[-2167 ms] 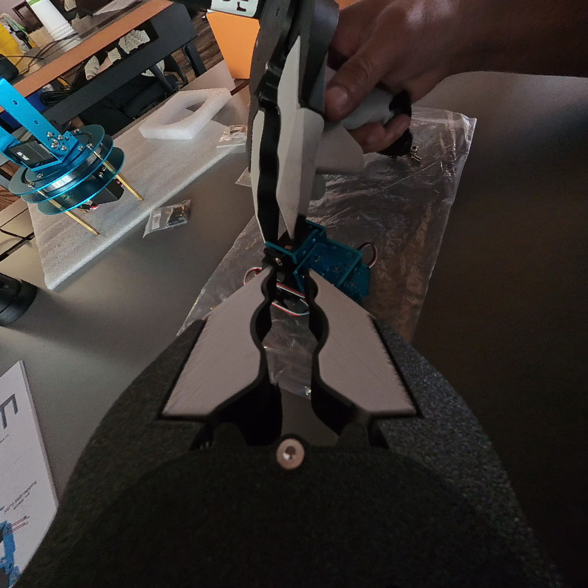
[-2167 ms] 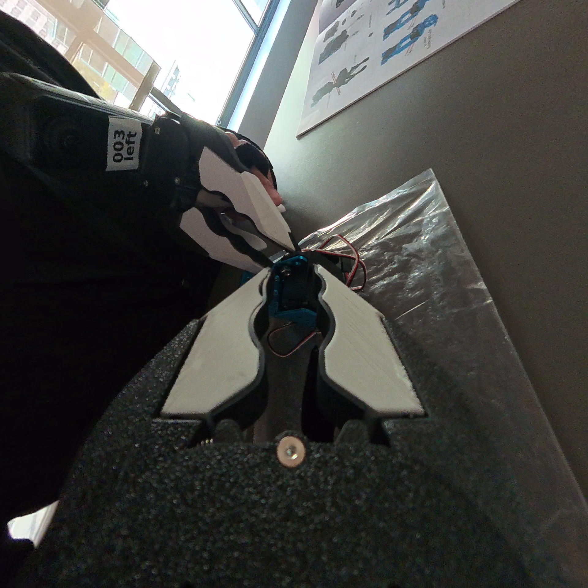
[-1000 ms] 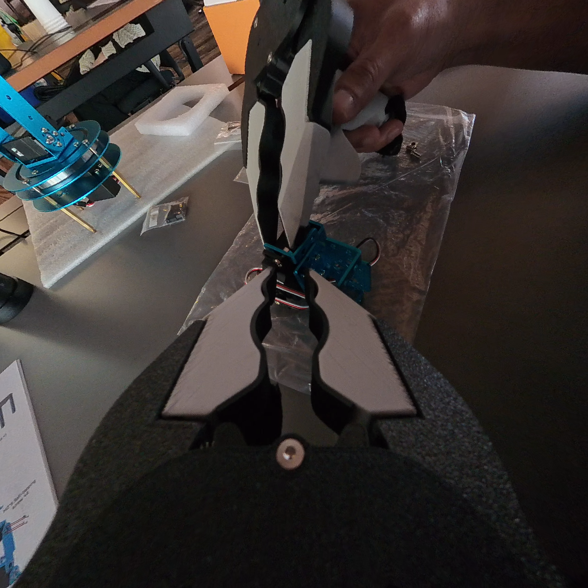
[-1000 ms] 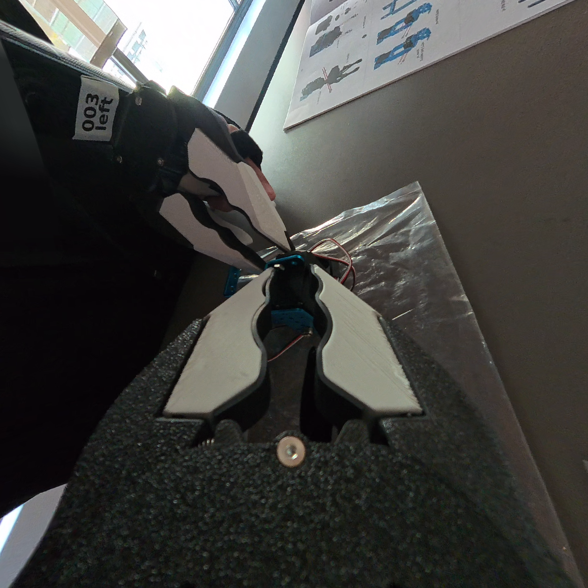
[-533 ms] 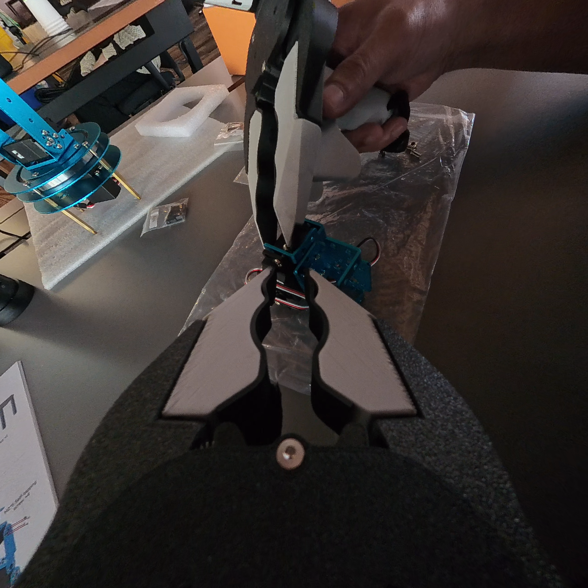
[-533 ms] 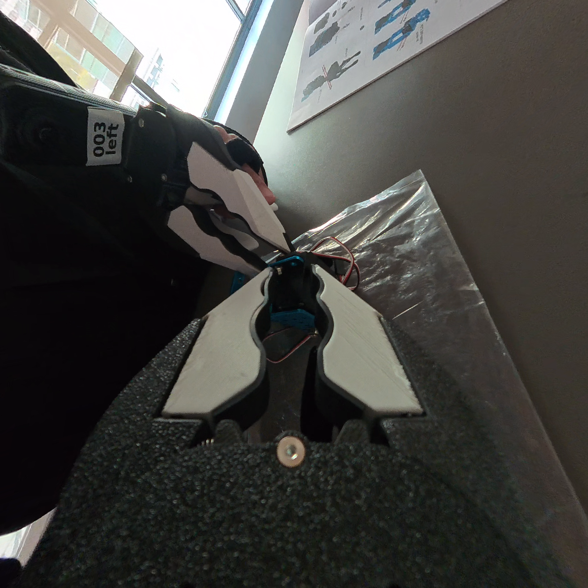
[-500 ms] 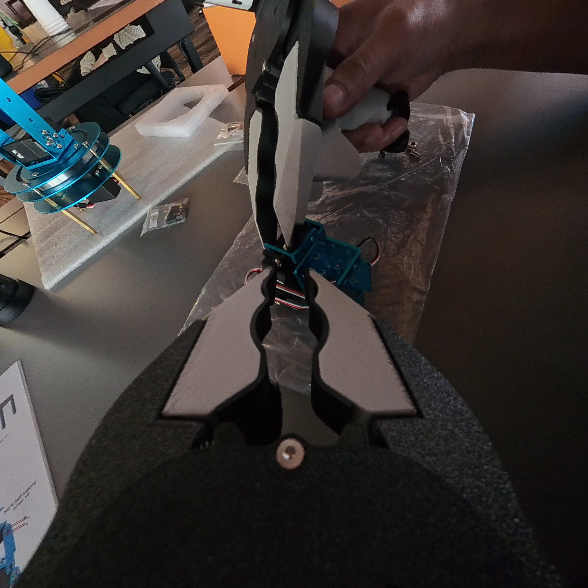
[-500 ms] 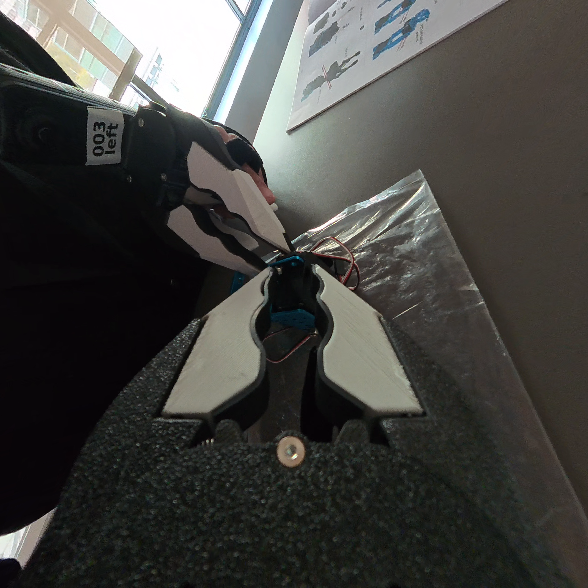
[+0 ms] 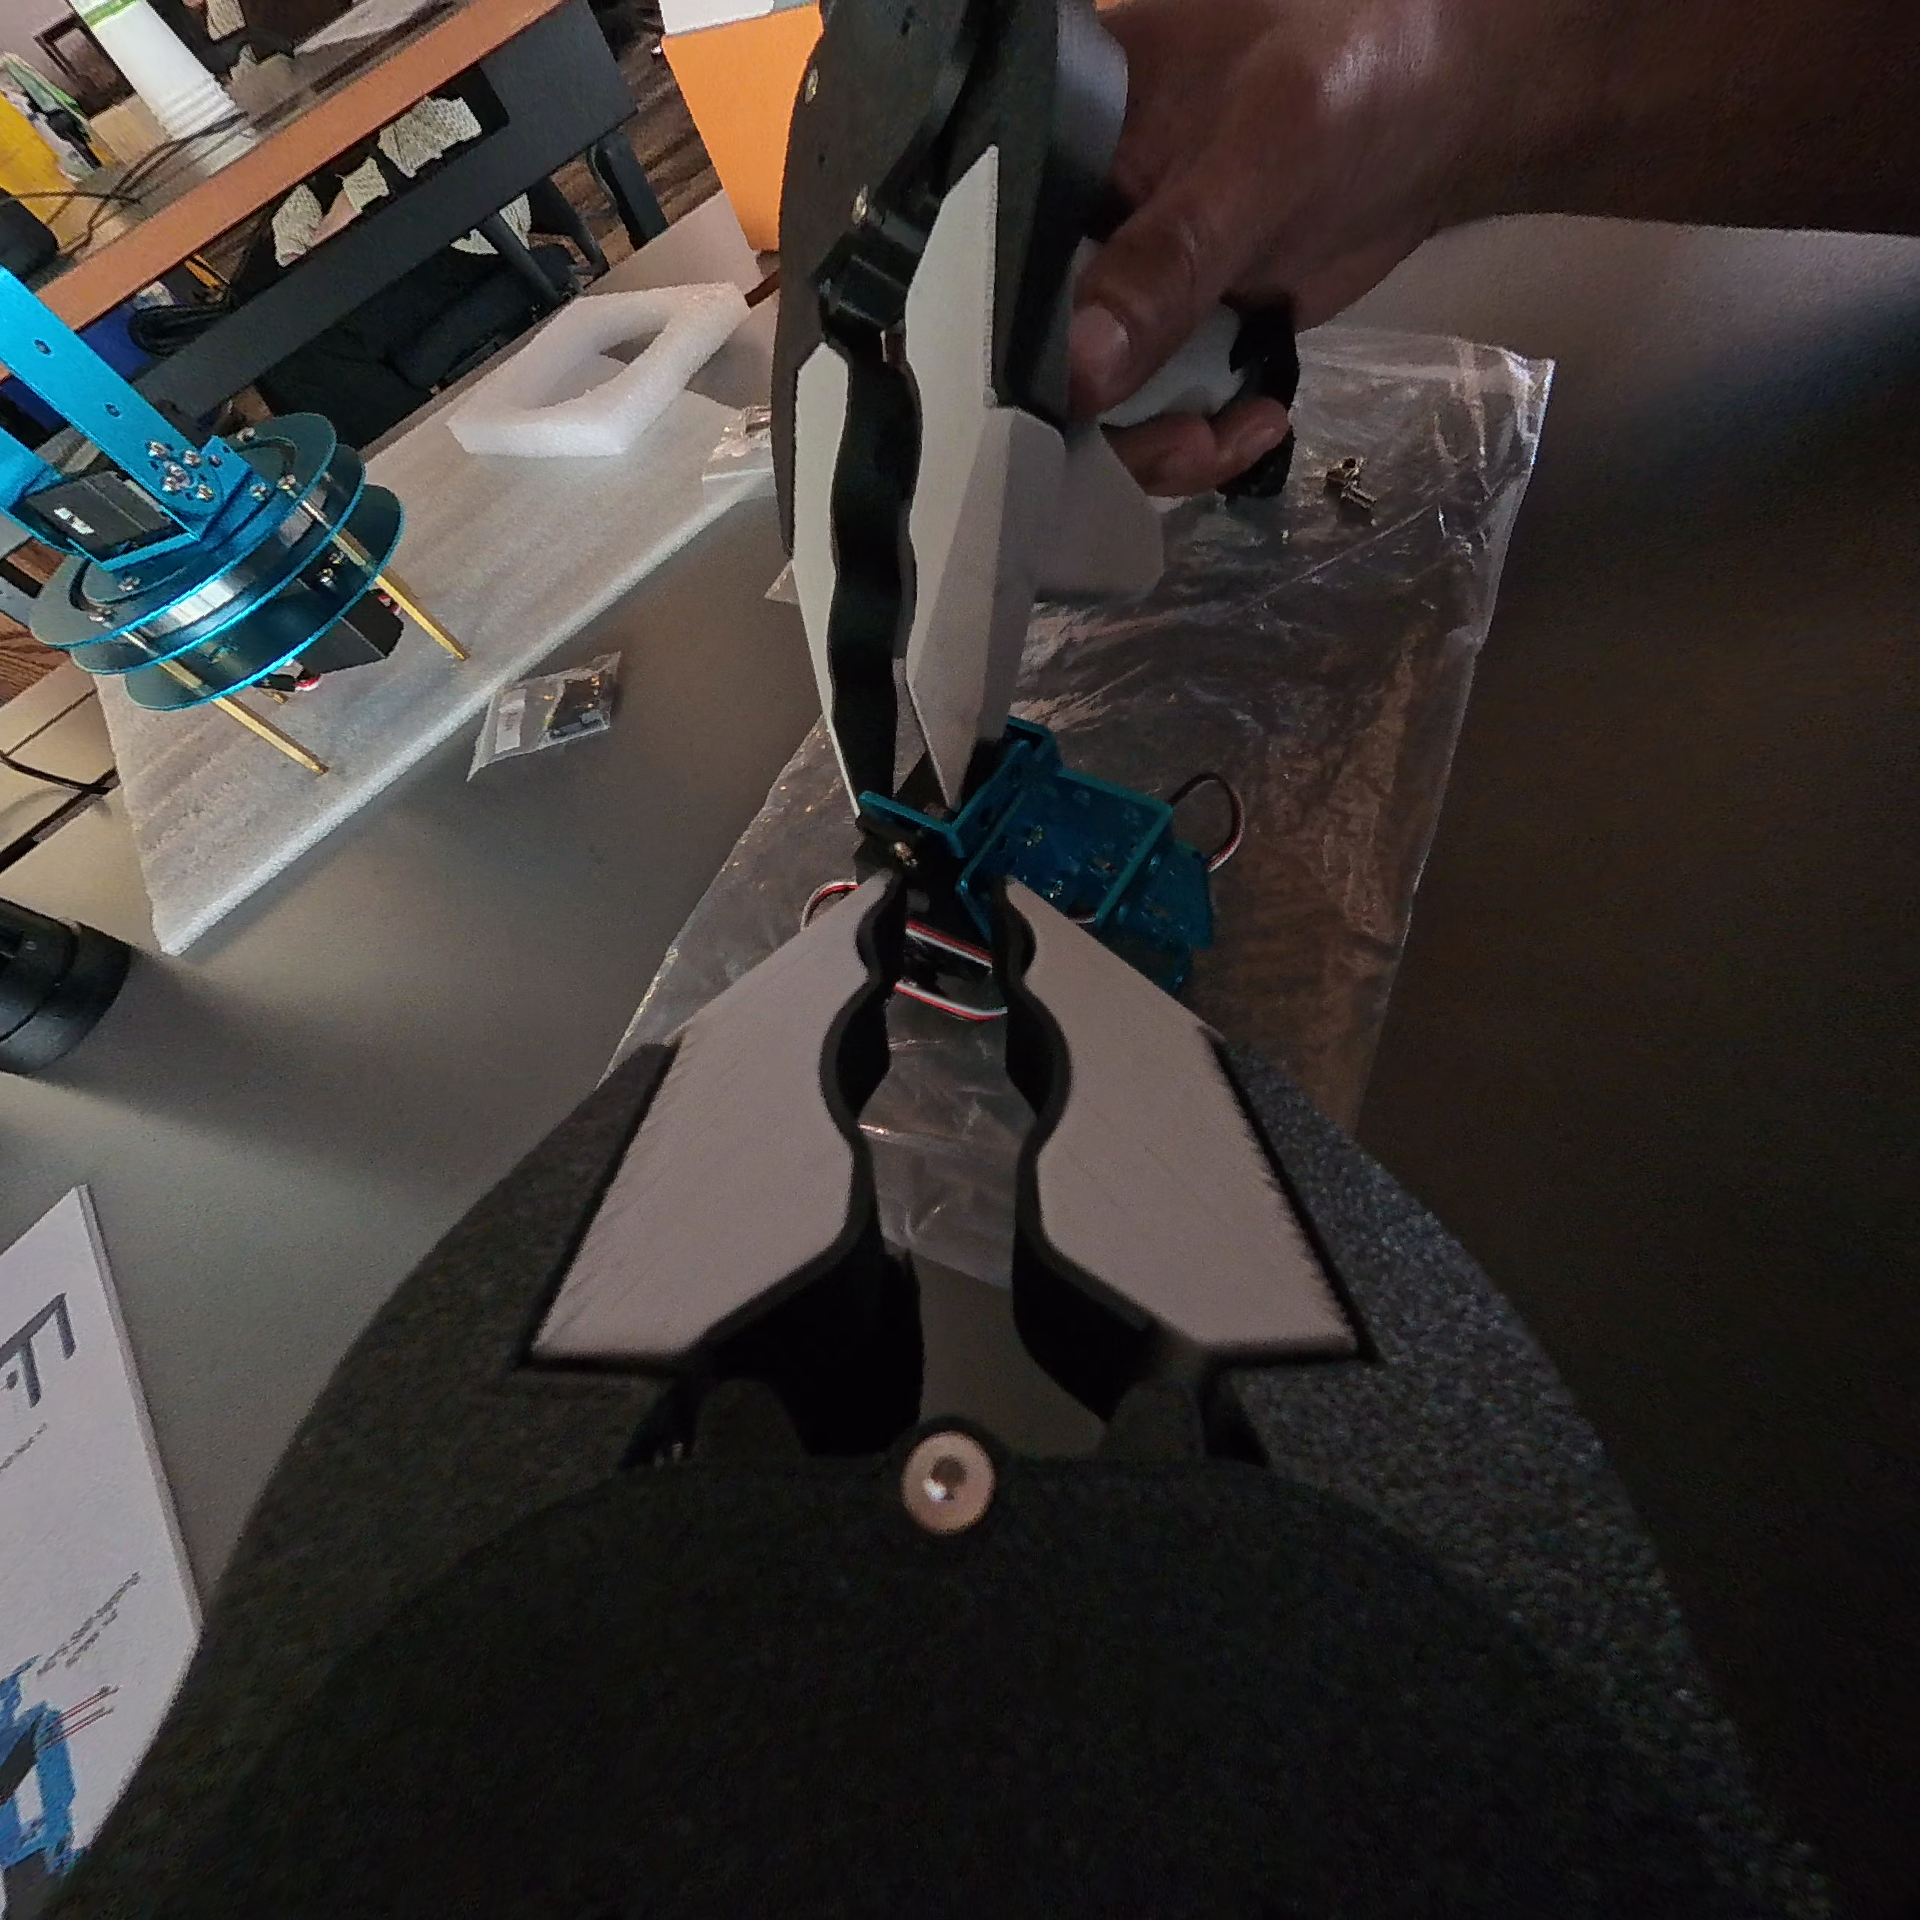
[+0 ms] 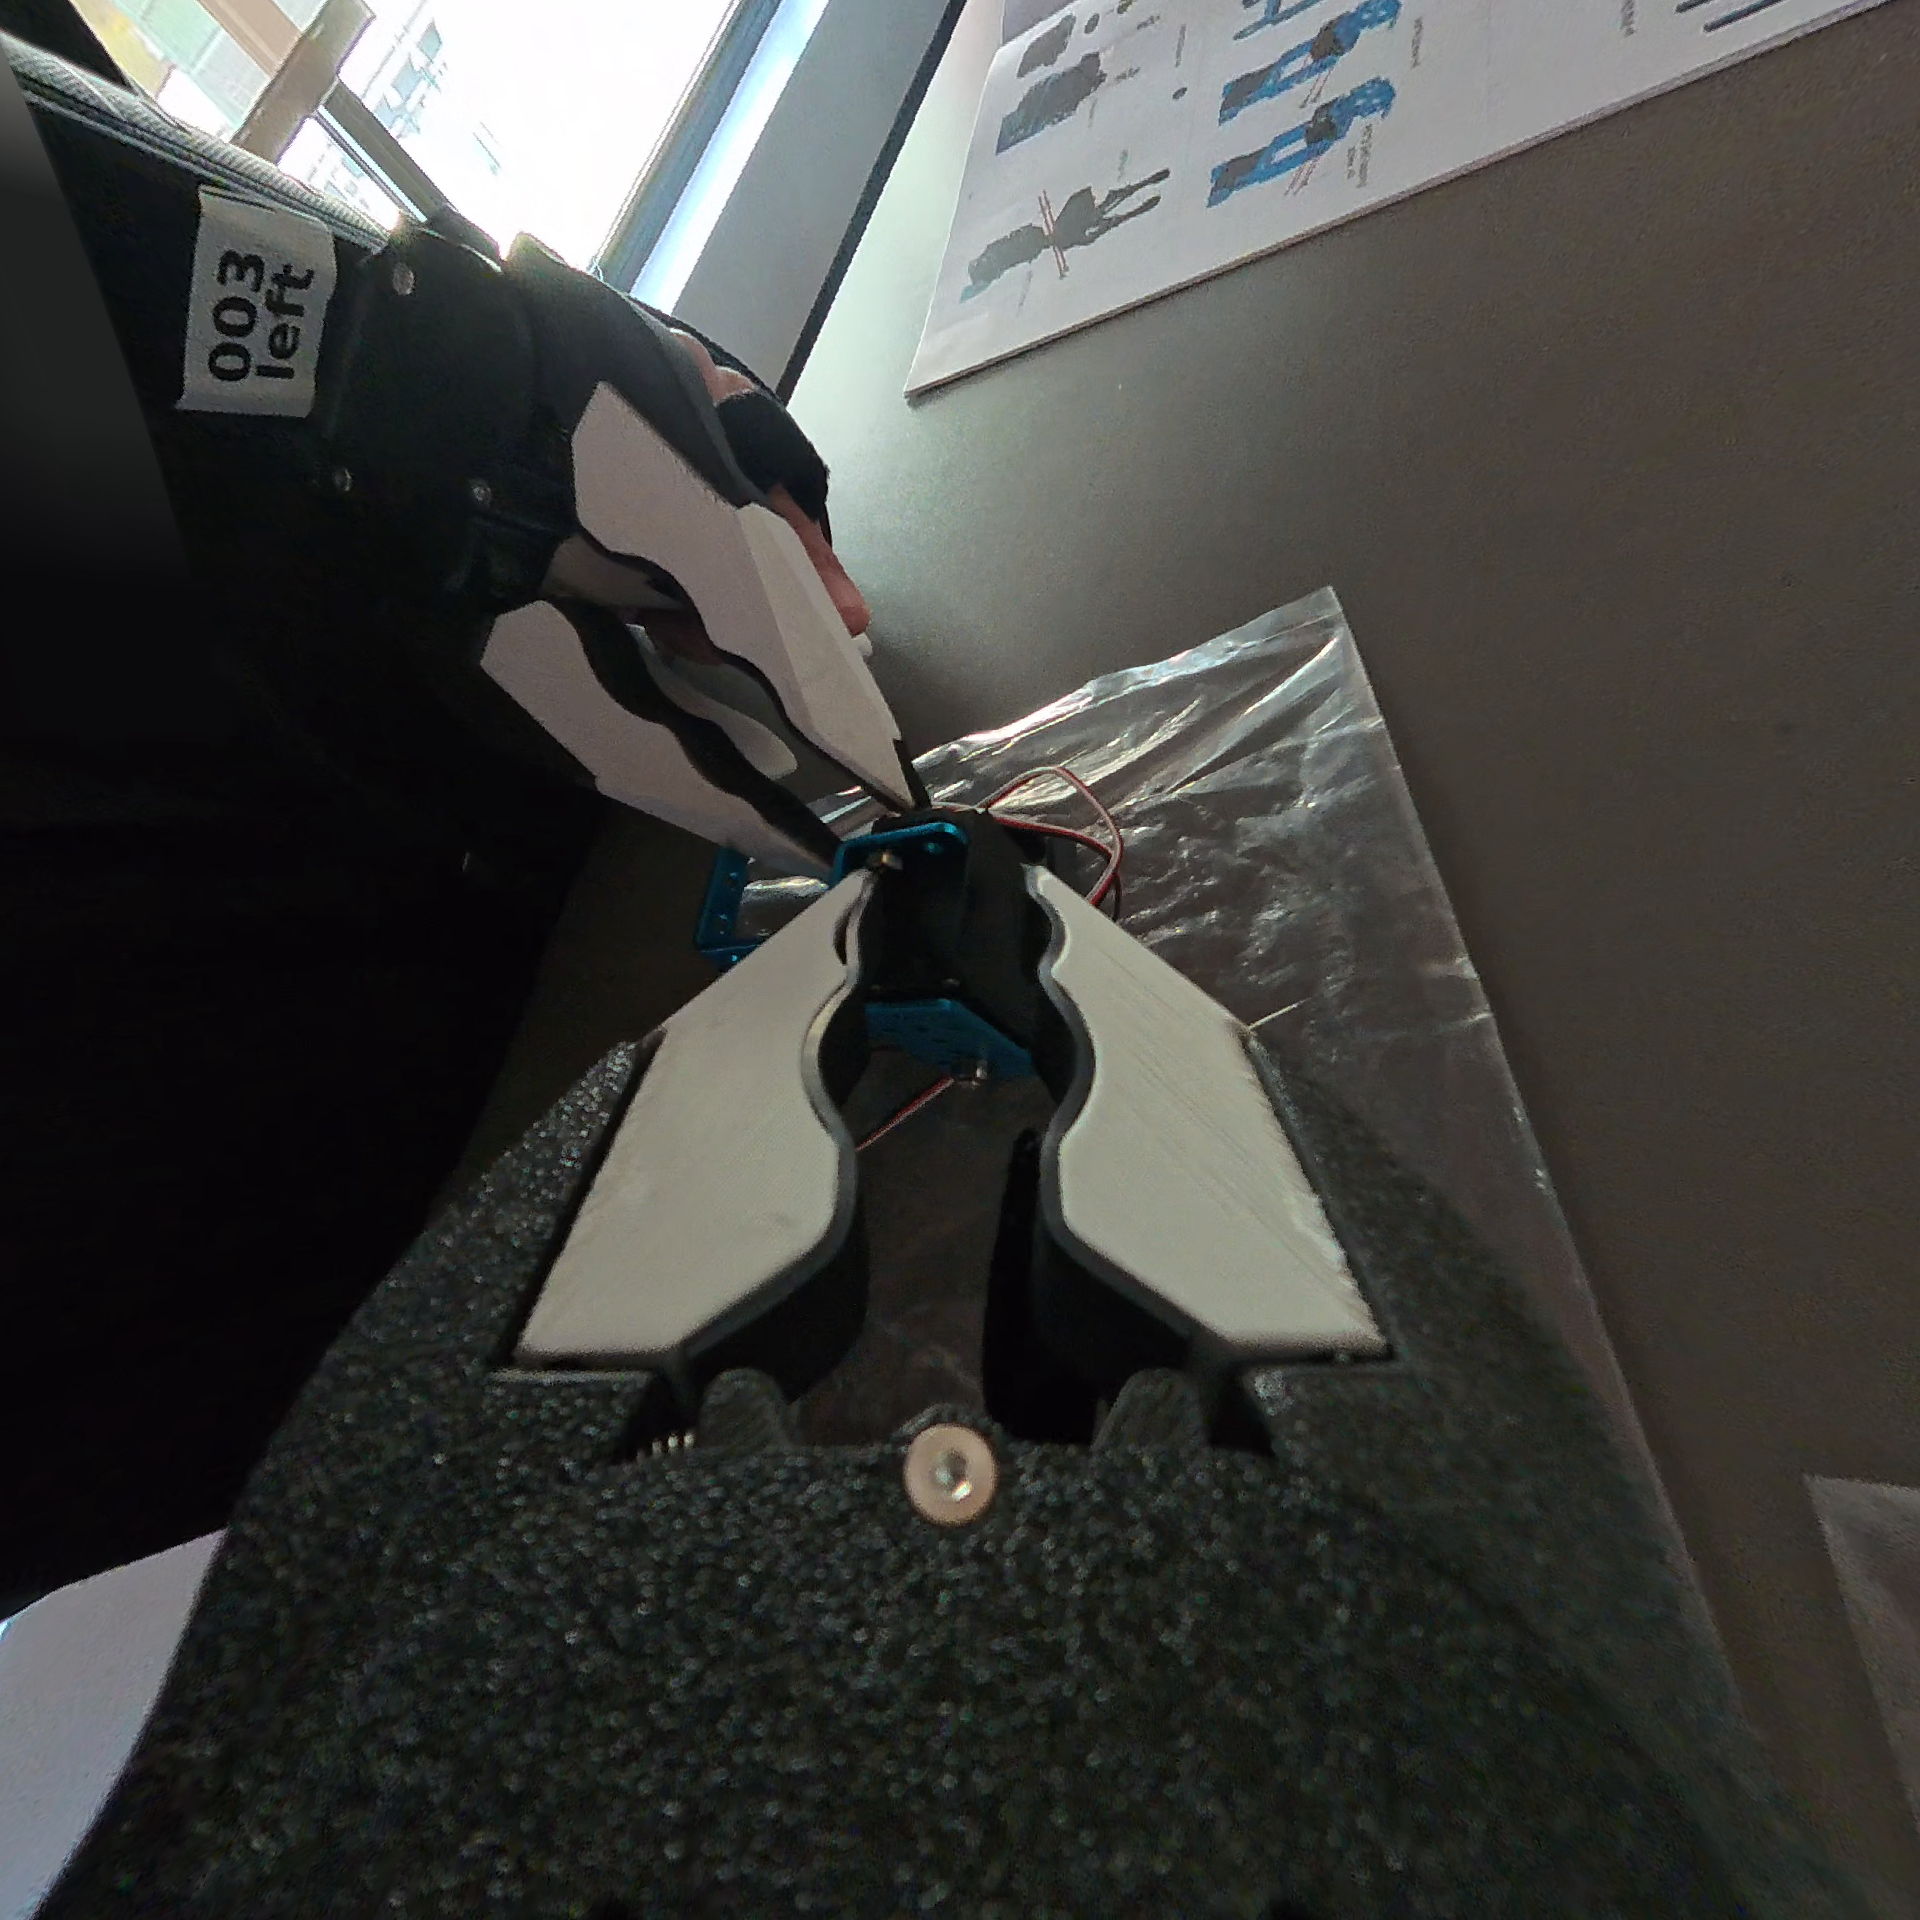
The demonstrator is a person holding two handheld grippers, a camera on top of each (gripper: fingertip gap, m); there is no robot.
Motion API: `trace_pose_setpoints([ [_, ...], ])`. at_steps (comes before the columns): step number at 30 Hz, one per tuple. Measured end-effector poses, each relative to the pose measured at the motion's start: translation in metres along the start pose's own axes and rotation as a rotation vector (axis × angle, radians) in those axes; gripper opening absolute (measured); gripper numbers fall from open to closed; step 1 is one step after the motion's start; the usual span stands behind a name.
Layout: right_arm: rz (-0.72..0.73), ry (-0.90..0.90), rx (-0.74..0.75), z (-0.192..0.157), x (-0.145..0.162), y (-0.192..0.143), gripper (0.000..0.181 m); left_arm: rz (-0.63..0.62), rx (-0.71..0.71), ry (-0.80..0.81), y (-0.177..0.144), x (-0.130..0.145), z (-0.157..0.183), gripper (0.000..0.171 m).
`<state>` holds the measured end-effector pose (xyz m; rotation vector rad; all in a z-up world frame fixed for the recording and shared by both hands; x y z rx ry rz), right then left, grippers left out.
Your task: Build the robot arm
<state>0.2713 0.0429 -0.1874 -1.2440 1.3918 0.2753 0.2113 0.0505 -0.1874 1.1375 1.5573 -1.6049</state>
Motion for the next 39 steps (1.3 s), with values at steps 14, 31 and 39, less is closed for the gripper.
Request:
trace_pose_setpoints([
  [14, -0.003, 0.091, -0.004, -0.0050, -0.0064, -0.0019, 0.024, -0.001, 0.002, 0.000, 0.0015, -0.0003, -0.0007, 0.015],
  [31, -0.006, 0.129, -0.018, -0.0062, -0.0059, -0.0016, 0.020, -0.003, 0.003, 0.003, 0.0011, 0.0005, 0.0006, 0.015],
  [39, 0.003, 0.149, -0.039, -0.0057, -0.0066, -0.0017, 0.020, -0.004, 0.003, 0.004, 0.0009, 0.0007, 0.0004, 0.015],
])
Point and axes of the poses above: each gripper's, where its closed fingertips meet, y out along the fingers, x out of its underside, z = x × y across the jaws, the point moved 3 cm from there along -y, back along the fingers, and after that the axes turned 14 degrees about -y, right-handed, at the moved point
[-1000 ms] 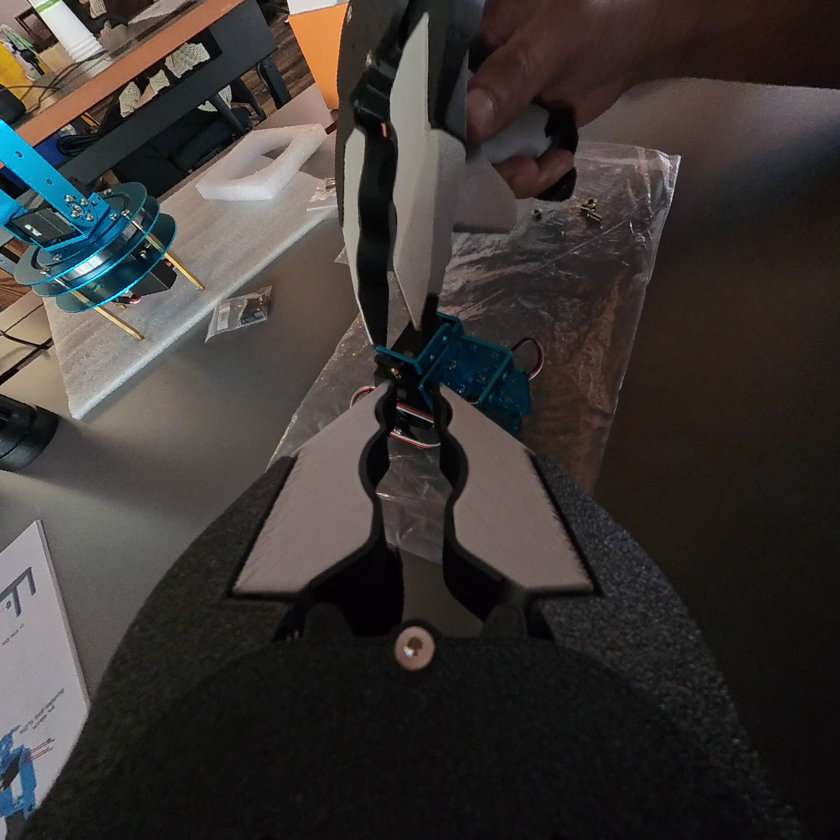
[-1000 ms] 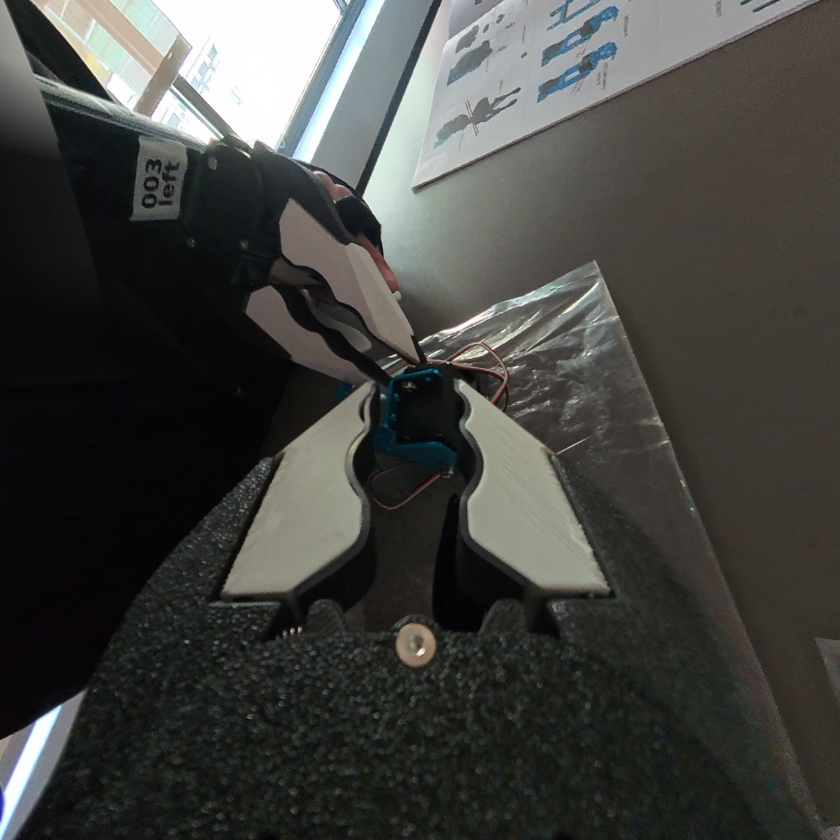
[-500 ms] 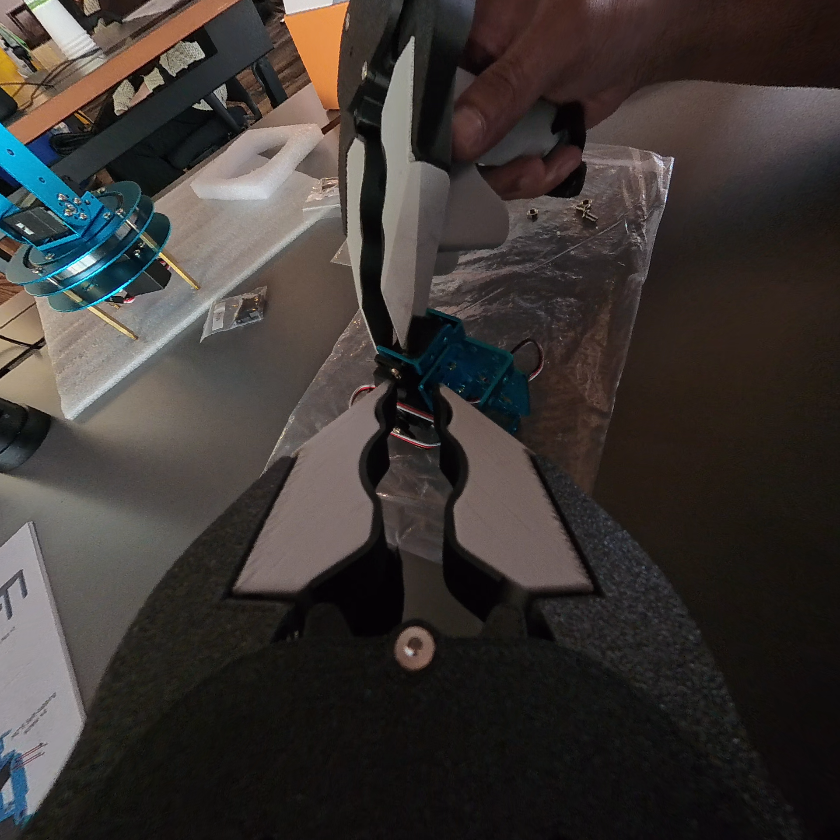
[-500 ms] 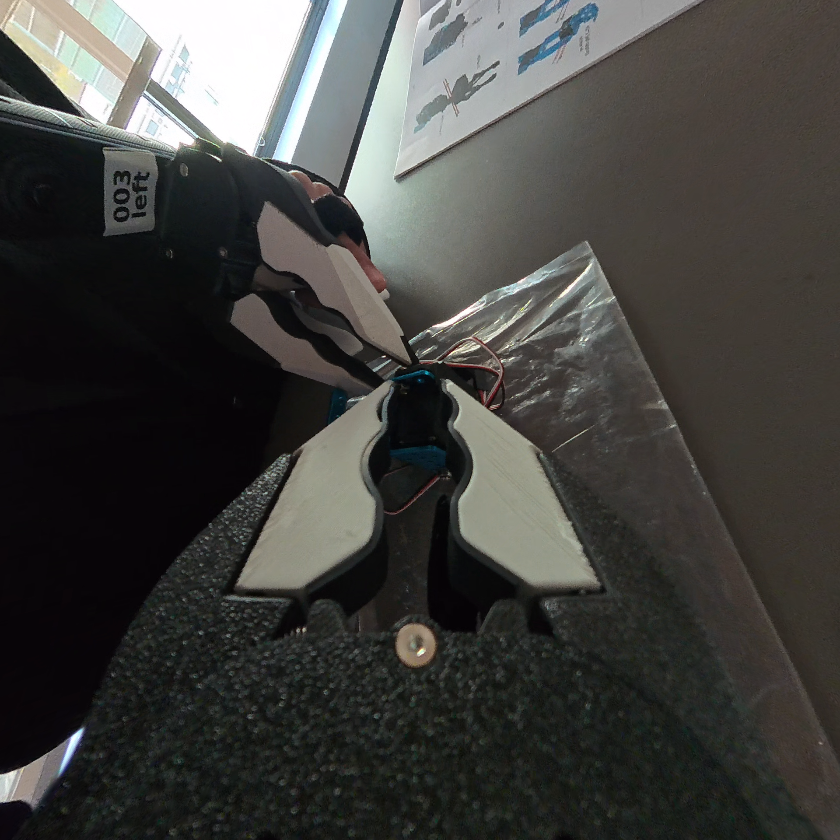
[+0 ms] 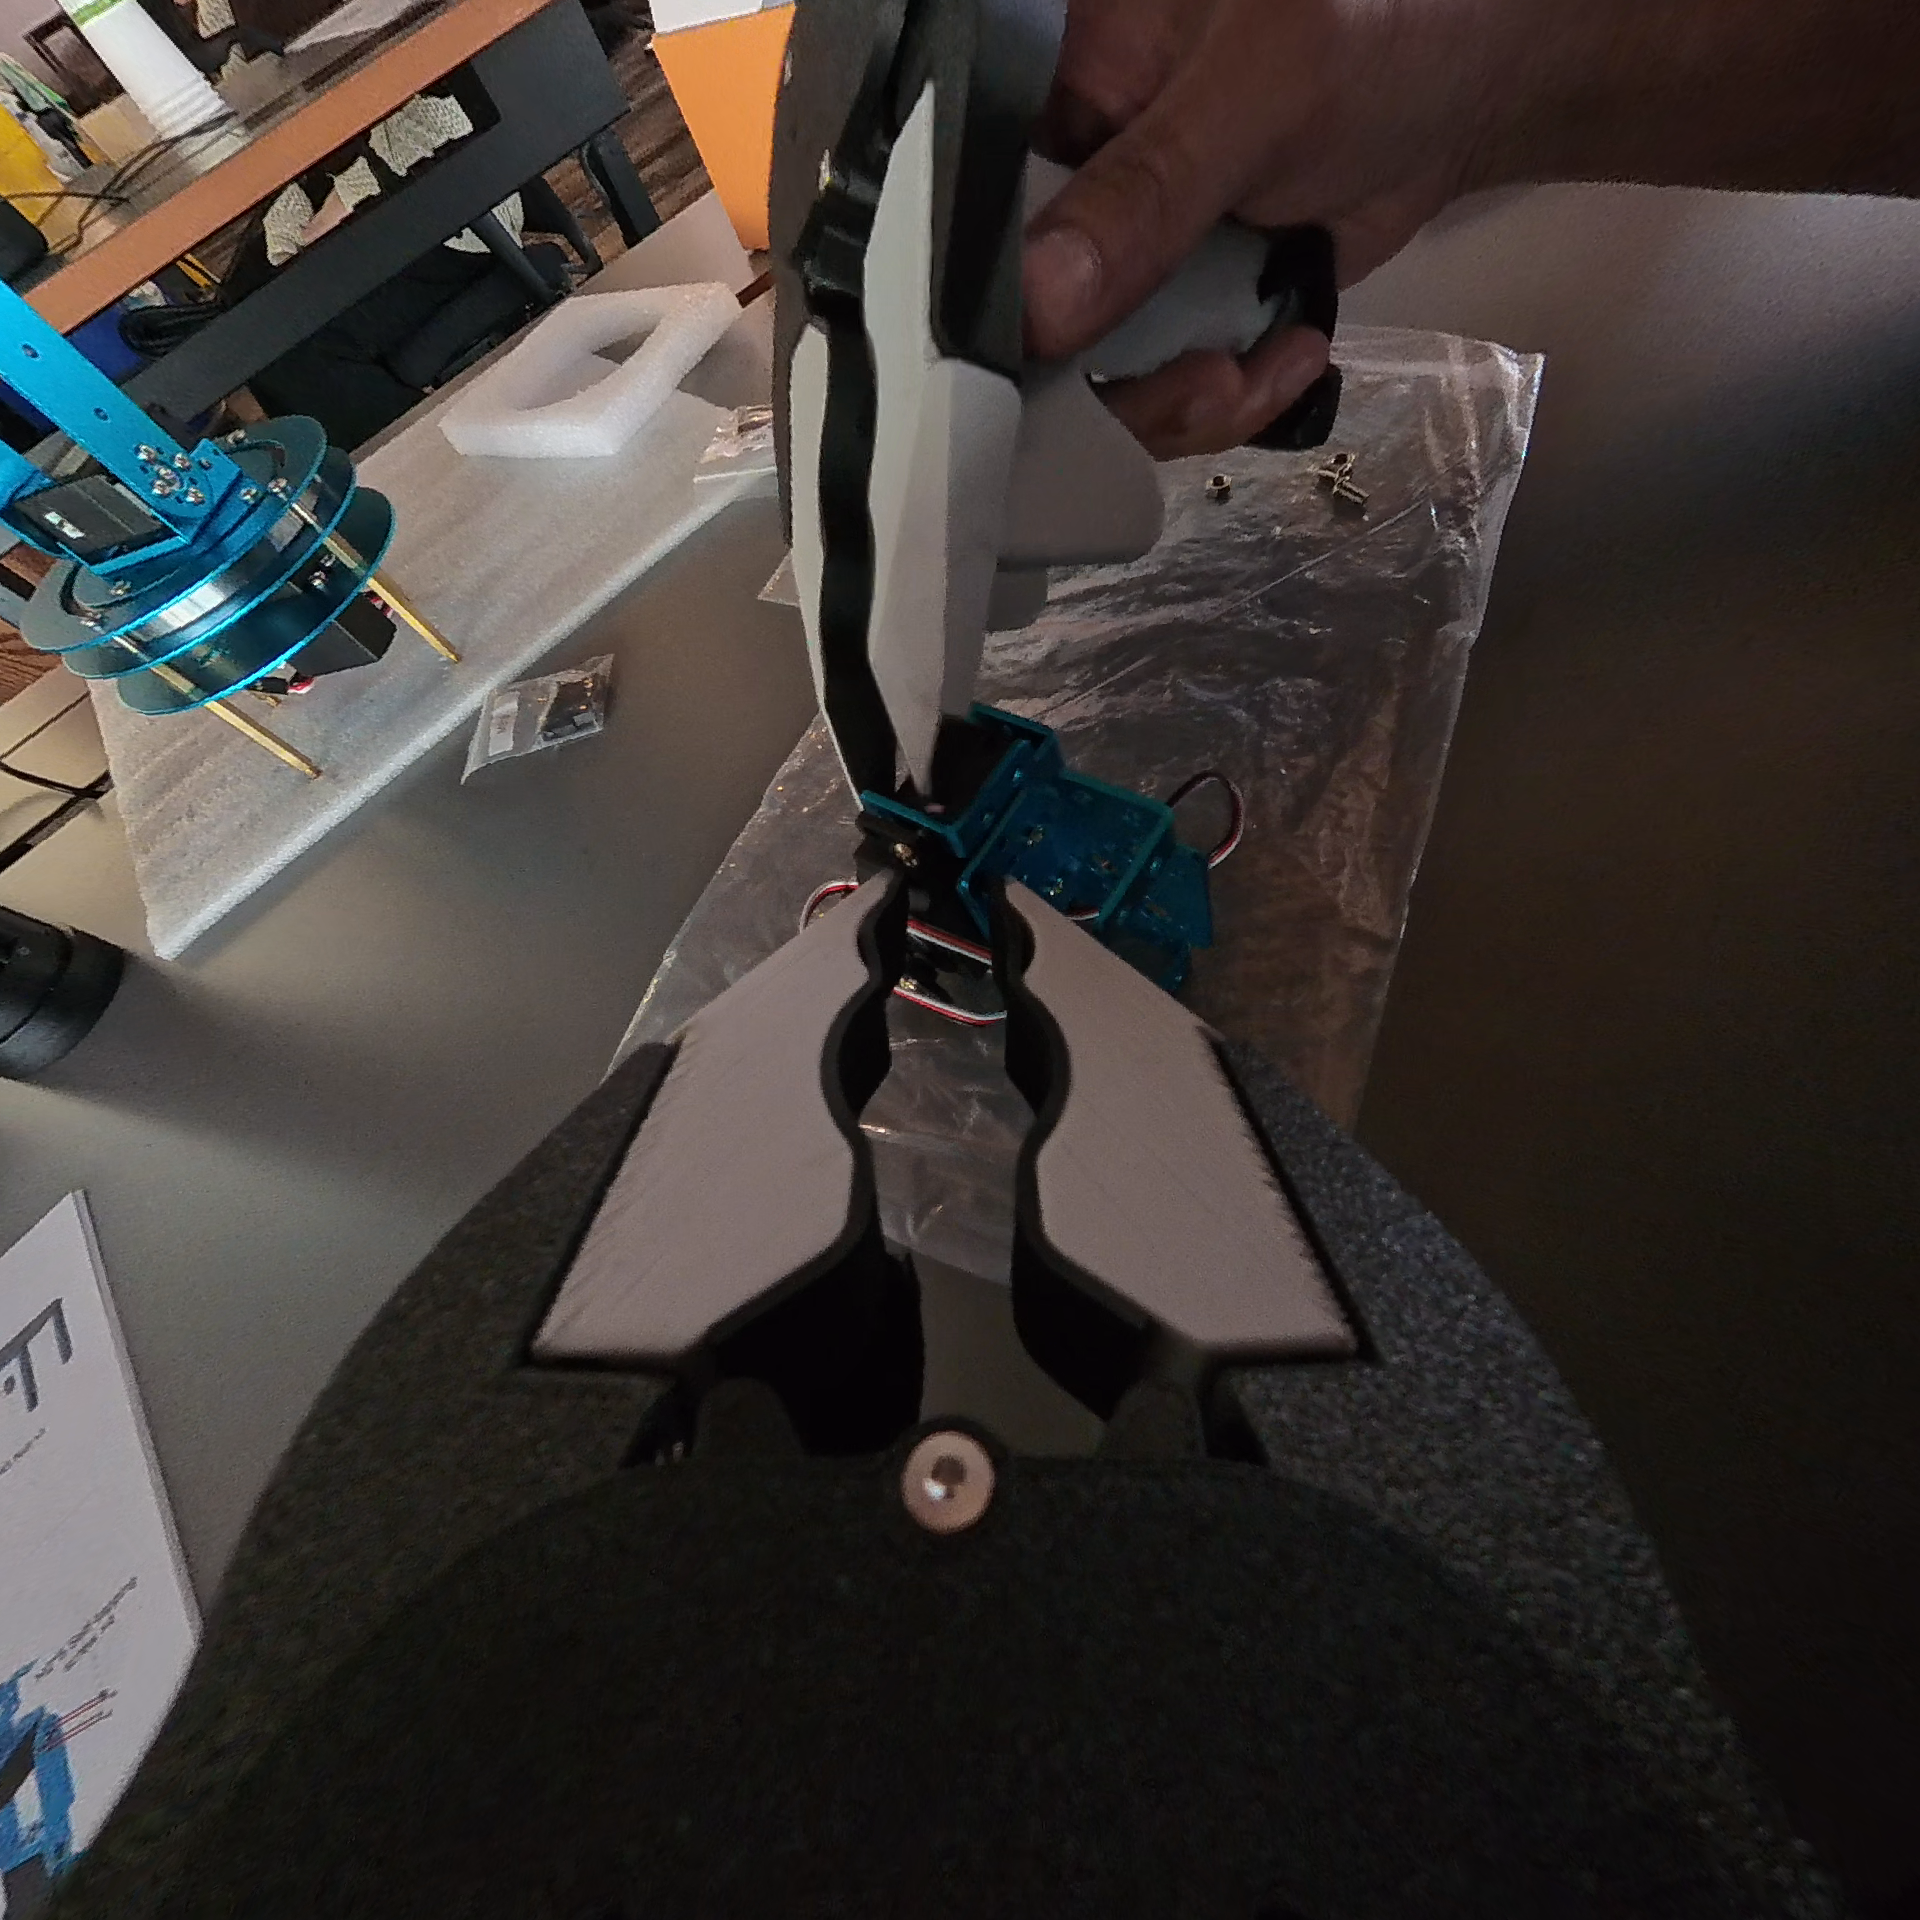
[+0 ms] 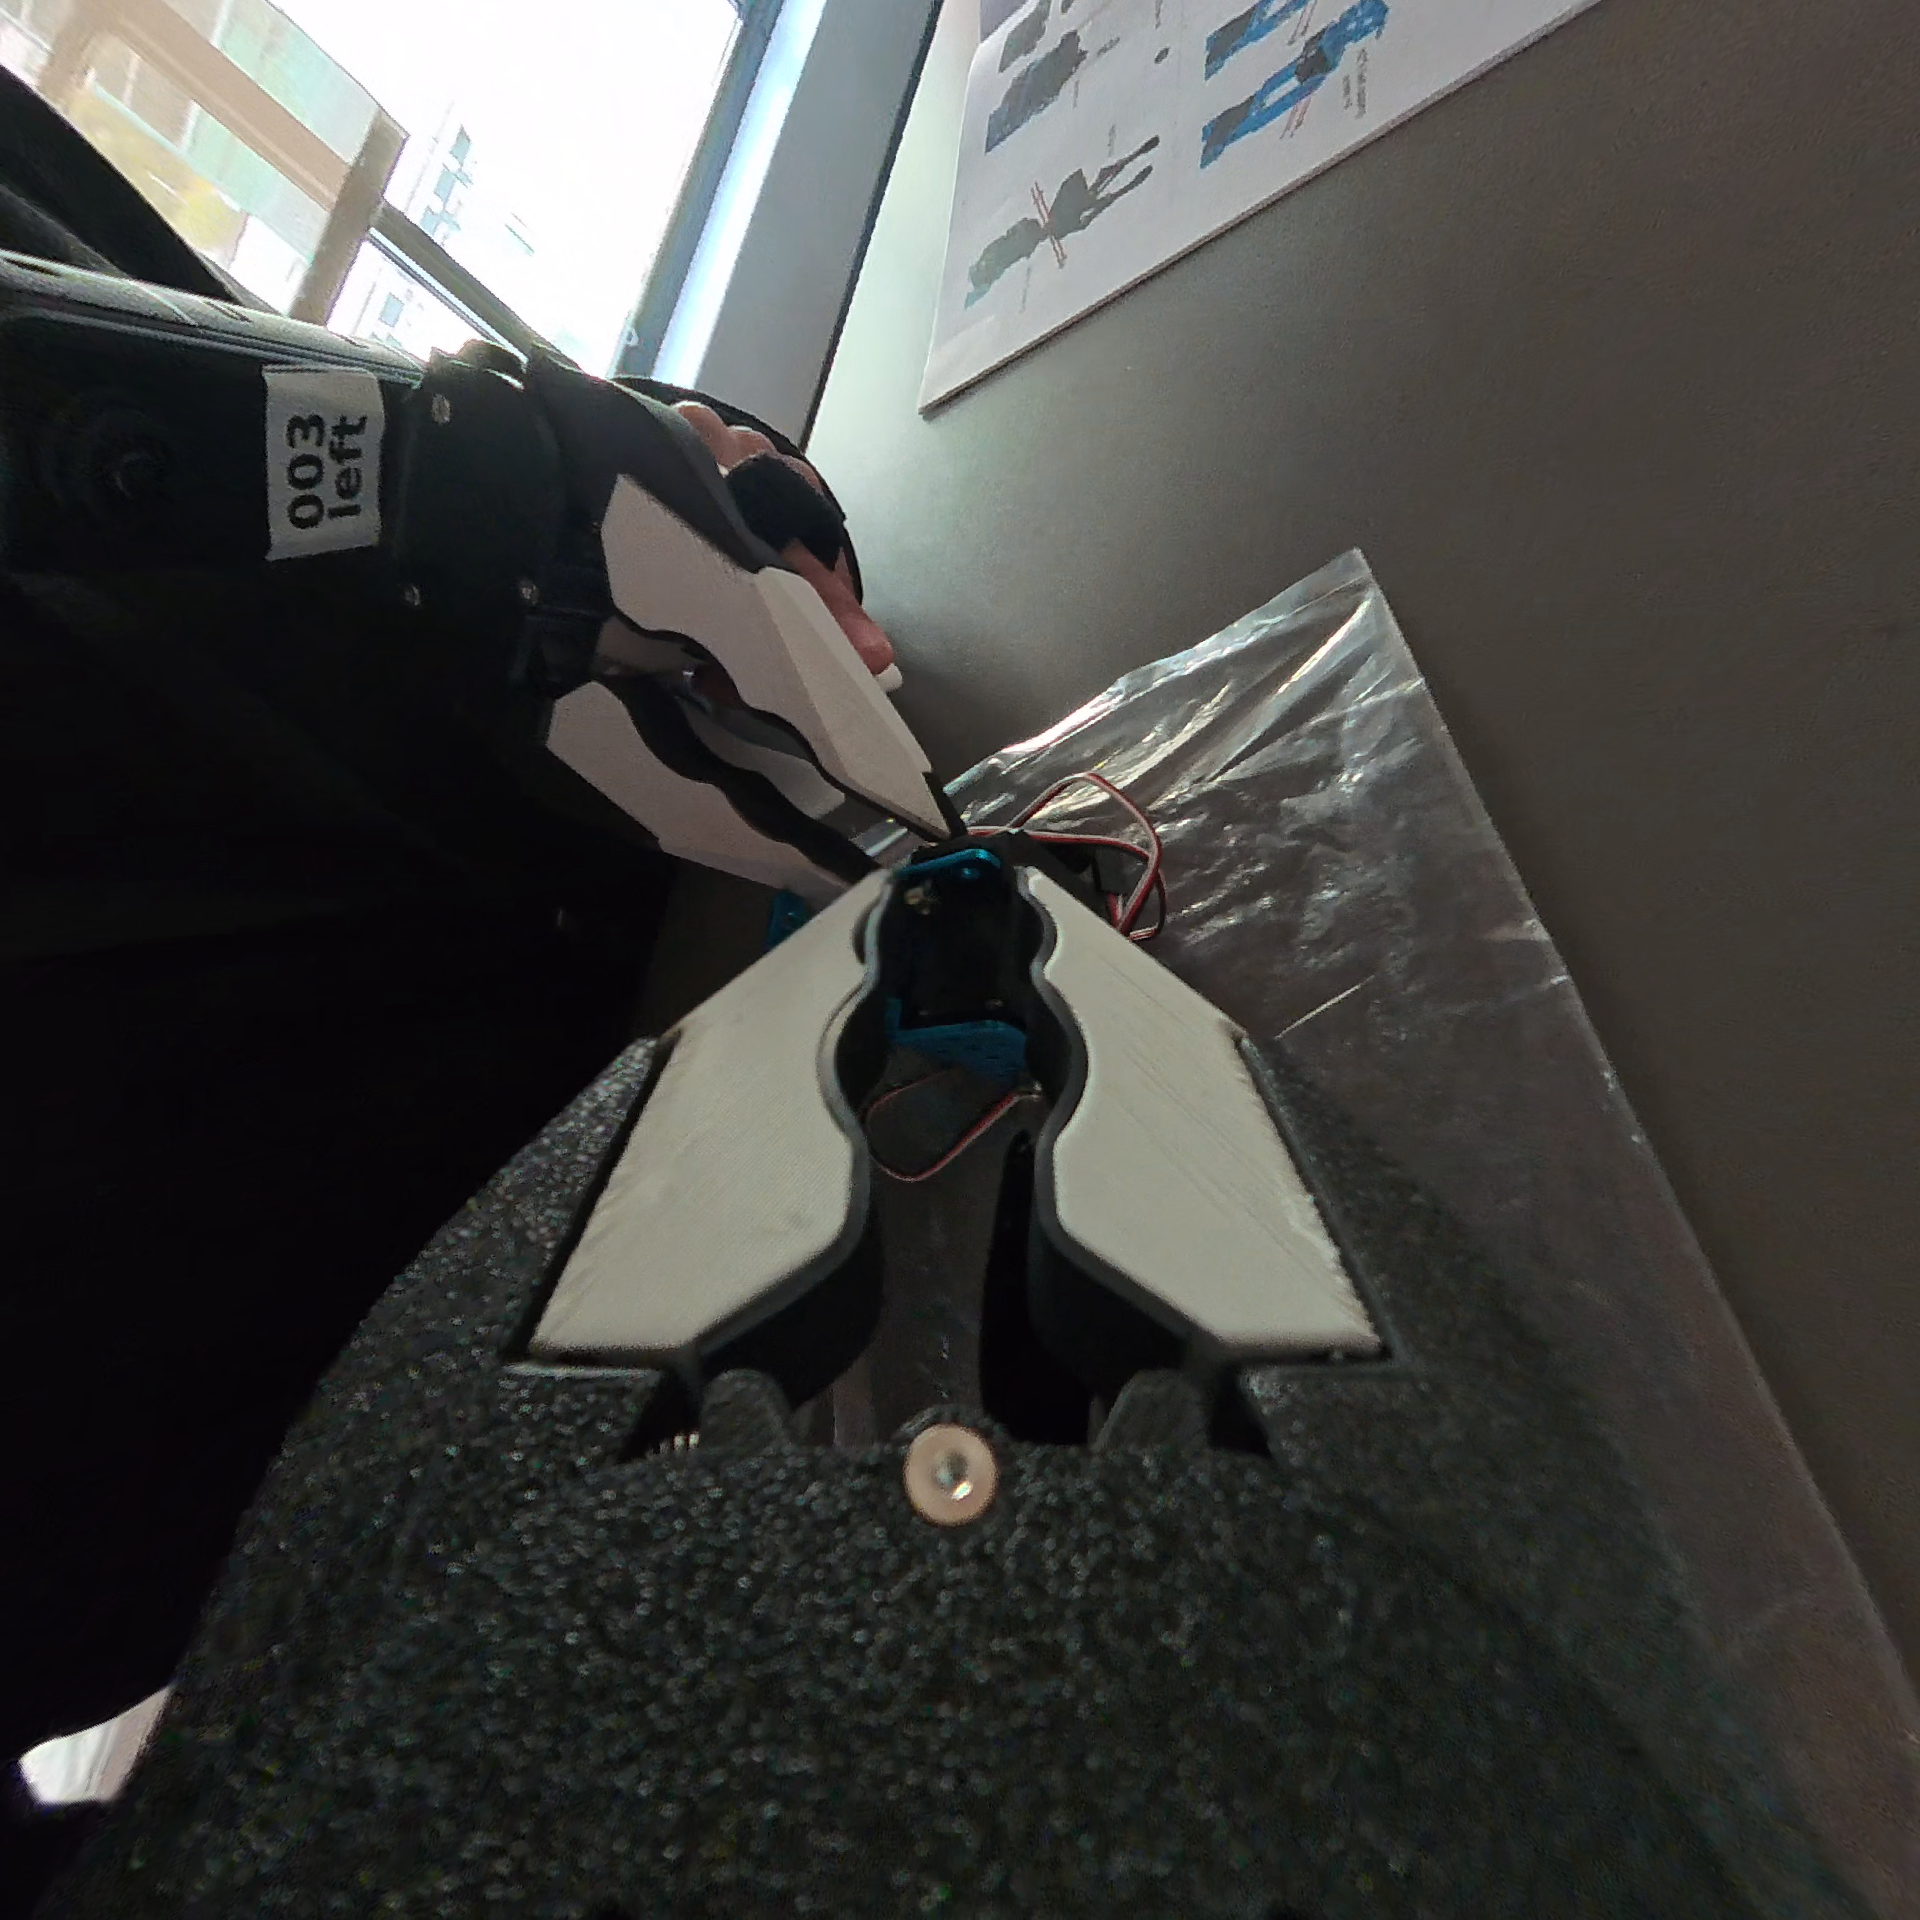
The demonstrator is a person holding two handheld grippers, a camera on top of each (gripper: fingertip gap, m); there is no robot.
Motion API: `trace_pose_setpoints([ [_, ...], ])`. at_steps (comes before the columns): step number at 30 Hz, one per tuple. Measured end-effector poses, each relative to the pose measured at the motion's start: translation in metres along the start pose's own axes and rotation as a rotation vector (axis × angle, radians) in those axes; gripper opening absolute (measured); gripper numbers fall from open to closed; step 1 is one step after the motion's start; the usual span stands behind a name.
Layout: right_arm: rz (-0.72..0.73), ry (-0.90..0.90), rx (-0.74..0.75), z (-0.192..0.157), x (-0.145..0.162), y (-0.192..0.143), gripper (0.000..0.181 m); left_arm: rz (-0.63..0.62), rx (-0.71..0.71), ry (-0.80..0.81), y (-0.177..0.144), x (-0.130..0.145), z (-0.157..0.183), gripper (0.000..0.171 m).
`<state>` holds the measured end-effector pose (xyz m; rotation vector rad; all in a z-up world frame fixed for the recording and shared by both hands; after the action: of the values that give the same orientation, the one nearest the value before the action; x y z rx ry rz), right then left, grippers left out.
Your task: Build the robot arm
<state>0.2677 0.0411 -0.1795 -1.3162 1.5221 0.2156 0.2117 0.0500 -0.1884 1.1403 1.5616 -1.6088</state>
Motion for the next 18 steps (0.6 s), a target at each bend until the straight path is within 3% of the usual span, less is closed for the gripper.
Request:
trace_pose_setpoints([
  [2, 0.002, 0.019, -0.018, -0.0019, -0.0005, -0.0001, 0.026, 0.001, -0.001, -0.001, -0.0001, 0.0000, 0.0001, 0.015],
  [18, -0.038, -0.170, -0.008, -0.0005, 0.0032, -0.0022, 0.018, 0.003, 0.006, 0.000, 0.0001, -0.0011, 0.0031, 0.014],
])
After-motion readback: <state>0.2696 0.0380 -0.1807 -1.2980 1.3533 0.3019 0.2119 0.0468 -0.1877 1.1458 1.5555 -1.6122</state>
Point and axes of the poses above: each gripper's, where its closed fingertips meet, y out along the fingers, x out of its underside, z = x × y across the jaws, the point moved 3 cm from there along -y, back along the fingers, and after that the axes turned 14 degrees about -y, right-handed, at the moved point
